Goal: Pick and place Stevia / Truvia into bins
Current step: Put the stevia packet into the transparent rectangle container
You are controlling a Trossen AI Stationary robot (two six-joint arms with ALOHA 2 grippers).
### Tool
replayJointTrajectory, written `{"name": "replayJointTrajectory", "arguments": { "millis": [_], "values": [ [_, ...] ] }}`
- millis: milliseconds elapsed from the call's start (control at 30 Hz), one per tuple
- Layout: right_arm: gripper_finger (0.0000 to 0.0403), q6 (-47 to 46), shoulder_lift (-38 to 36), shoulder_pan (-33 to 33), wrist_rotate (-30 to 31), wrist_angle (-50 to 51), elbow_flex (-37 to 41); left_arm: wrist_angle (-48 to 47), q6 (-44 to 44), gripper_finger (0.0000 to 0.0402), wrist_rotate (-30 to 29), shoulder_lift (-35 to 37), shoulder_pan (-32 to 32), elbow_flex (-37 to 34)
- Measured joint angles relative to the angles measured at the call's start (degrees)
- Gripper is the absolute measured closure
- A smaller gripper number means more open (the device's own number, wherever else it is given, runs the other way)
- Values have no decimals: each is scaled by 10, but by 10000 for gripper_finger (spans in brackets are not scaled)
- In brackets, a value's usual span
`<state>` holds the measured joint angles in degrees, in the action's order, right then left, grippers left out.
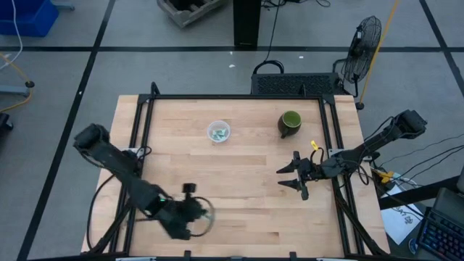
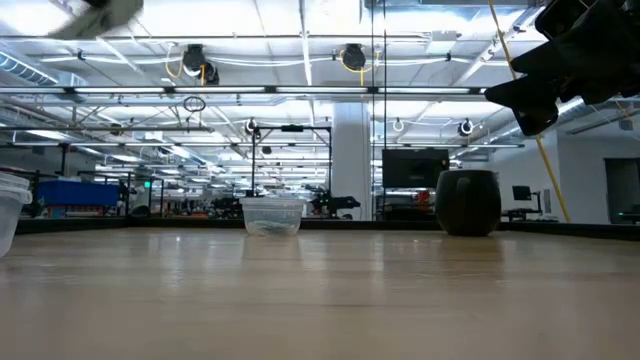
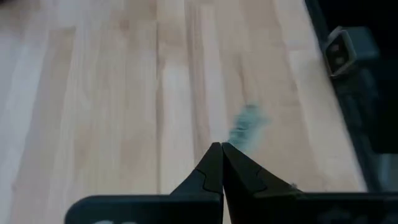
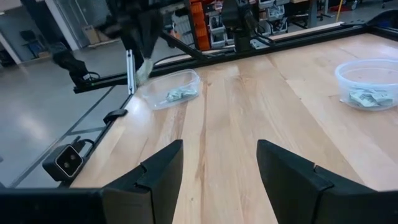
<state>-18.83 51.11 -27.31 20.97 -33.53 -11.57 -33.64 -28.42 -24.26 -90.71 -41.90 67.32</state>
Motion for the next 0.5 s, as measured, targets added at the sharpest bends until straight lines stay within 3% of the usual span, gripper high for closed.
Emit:
{"name": "replayJointTrajectory", "arguments": {
  "millis": [300,500],
  "values": [
    [206,2,0,0,1,4,0,-24,-247,399,-81,133,-118,-158],
    [206,2,0,3,2,4,0,32,-308,397,-103,143,-156,-240]
  ]
}}
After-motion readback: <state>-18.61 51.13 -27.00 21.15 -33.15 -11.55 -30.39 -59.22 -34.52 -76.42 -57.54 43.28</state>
